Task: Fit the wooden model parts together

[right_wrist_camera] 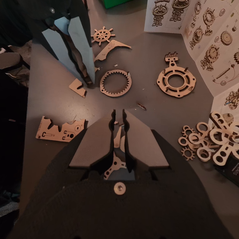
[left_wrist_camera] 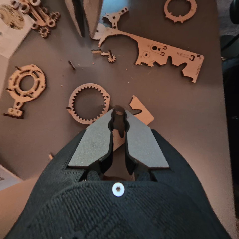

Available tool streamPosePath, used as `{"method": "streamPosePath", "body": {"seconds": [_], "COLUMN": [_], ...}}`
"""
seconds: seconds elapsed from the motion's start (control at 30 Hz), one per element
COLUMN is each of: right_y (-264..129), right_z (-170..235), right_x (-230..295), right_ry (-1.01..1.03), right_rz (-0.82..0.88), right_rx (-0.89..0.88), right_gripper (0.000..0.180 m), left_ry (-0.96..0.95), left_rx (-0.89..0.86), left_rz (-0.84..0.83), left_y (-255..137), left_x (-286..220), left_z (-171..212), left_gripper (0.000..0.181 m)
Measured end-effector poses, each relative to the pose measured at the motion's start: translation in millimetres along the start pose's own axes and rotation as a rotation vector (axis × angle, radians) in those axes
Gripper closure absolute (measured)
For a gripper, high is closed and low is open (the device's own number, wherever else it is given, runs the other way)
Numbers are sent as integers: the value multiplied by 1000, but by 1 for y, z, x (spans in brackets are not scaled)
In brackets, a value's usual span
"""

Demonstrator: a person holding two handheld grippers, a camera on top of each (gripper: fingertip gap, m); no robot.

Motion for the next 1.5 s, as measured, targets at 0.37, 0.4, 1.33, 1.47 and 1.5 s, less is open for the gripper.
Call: {"method": "streamPosePath", "body": {"seconds": [0.37, 0.4, 1.33, 1.47, 1.5], "right_y": [17, 16, 14, 11, 11], "right_z": [-29, -31, -34, -39, -40], "right_x": [27, 28, 9, 12, 13], "right_ry": [157, 168, 379, 353, 347], "right_rz": [-399, -428, -409, -354, -340], "right_rx": [-190, -209, -420, -487, -495], "right_gripper": [177, 180, 179, 179, 179], "left_ry": [502, 528, 224, 90, 79], "left_rx": [-452, -468, -457, -449, -449], "left_rz": [-468, -481, -566, -539, -554], "left_y": [-27, -27, -29, -25, -26], "left_x": [-13, -15, 5, 10, 10], "left_z": [-24, -25, -30, -32, -32], "left_gripper": [173, 174, 158, 166, 171]}}
Point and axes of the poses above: each gripper's, where its closed fingertips meet, y out along the fingers, z out of its underside, x = y × z across the jaws, the point moved 10 cm from there along -y, back along the fingers, and after that the axes turned 7 degrees about y, right-handed, at the moved point
